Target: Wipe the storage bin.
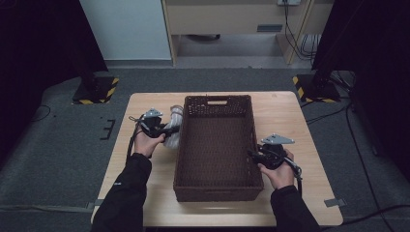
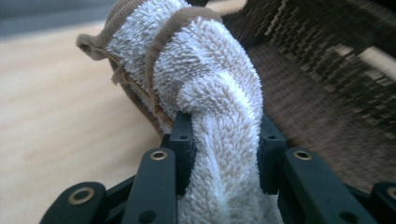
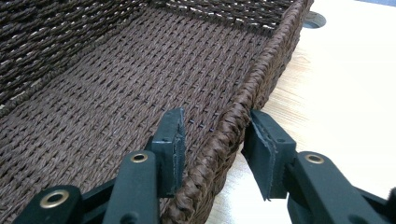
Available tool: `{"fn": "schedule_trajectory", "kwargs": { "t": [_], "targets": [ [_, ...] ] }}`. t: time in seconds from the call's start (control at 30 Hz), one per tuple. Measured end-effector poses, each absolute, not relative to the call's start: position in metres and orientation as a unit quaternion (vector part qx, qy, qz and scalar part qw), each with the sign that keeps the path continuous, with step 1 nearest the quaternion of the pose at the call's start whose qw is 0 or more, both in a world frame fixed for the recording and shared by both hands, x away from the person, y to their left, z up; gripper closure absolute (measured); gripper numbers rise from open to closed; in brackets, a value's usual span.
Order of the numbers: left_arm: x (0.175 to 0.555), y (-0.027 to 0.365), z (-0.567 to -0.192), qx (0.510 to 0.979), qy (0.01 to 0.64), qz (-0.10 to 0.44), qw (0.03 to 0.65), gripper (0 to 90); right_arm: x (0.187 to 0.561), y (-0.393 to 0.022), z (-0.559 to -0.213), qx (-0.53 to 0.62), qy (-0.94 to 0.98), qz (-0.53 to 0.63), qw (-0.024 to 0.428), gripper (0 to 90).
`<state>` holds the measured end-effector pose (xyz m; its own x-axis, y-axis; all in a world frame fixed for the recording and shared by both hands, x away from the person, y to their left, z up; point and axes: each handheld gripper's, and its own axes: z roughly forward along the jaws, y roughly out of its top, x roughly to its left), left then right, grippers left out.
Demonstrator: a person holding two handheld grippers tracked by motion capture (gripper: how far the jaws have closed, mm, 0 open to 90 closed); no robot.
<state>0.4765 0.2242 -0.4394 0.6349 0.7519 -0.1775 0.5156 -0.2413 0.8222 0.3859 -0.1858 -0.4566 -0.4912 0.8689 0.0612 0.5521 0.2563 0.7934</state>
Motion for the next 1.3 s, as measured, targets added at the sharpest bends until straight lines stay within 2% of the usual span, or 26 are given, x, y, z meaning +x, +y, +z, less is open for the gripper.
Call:
{"fn": "schedule_trajectory", "kwargs": {
  "t": [0.13,0.33,0.37,0.53,0.73,0.8,0.97,1.3],
  "targets": [
    [0.472,0.224,-0.437,0.786,0.397,0.133,0.455,66.0,0.386,-0.186,-0.457,0.463,0.767,0.396,0.2,58.5],
    [0.476,0.221,-0.465,0.803,0.407,0.123,0.418,66.0,0.386,-0.186,-0.457,0.464,0.766,0.397,0.2,58.5],
    [0.477,0.217,-0.479,0.807,0.414,0.117,0.405,66.1,0.386,-0.186,-0.457,0.463,0.767,0.397,0.2,58.5],
    [0.476,0.22,-0.49,0.8,0.426,0.105,0.409,66.2,0.386,-0.186,-0.457,0.463,0.767,0.397,0.2,58.5],
    [0.473,0.225,-0.466,0.796,0.414,0.113,0.428,66.1,0.386,-0.186,-0.457,0.463,0.767,0.397,0.2,58.5],
    [0.47,0.228,-0.441,0.785,0.401,0.119,0.457,66.1,0.386,-0.186,-0.457,0.463,0.767,0.397,0.2,58.5],
    [0.464,0.227,-0.426,0.802,0.377,0.133,0.445,65.9,0.386,-0.186,-0.457,0.465,0.766,0.397,0.199,58.5],
    [0.459,0.224,-0.479,0.816,0.399,0.103,0.405,66.0,0.386,-0.186,-0.457,0.464,0.766,0.398,0.199,58.5]
  ]
}}
